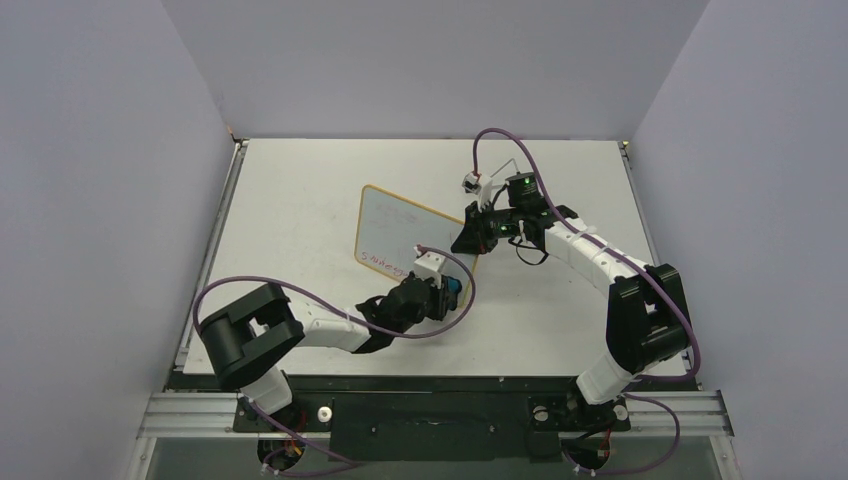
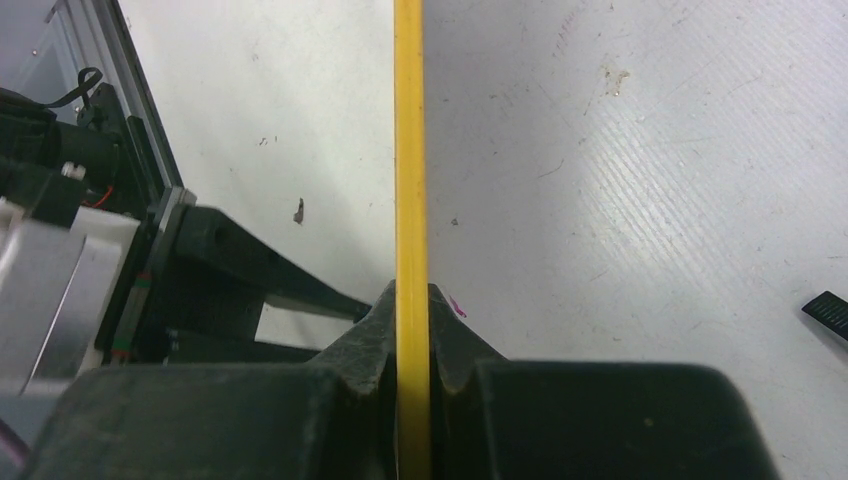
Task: Erase the whiteboard
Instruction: Erase the whiteboard at the center of the board.
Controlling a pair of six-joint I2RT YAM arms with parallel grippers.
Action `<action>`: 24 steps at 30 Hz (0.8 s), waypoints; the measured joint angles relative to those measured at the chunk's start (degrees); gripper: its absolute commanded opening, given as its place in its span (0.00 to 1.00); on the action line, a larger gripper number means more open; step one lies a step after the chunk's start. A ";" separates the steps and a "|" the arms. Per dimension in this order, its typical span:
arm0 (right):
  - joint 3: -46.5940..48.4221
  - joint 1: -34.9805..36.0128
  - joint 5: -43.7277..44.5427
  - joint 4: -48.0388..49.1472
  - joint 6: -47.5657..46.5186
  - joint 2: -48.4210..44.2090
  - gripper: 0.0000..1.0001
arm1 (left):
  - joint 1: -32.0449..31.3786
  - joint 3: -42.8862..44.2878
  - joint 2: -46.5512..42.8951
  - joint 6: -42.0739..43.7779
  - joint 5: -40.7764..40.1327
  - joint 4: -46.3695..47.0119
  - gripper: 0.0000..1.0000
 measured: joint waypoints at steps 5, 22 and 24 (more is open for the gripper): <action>0.00 0.00 -0.07 -0.02 0.04 0.00 0.00 | -2.23 2.21 1.25 0.79 1.53 0.20 0.00; 0.00 -0.02 1.62 1.31 -0.46 0.00 0.00 | 11.34 -4.96 -0.24 -4.52 2.84 0.48 0.00; 0.00 -0.02 1.53 1.11 -0.04 0.00 0.00 | 11.80 -5.92 -1.53 -4.59 2.47 0.35 0.00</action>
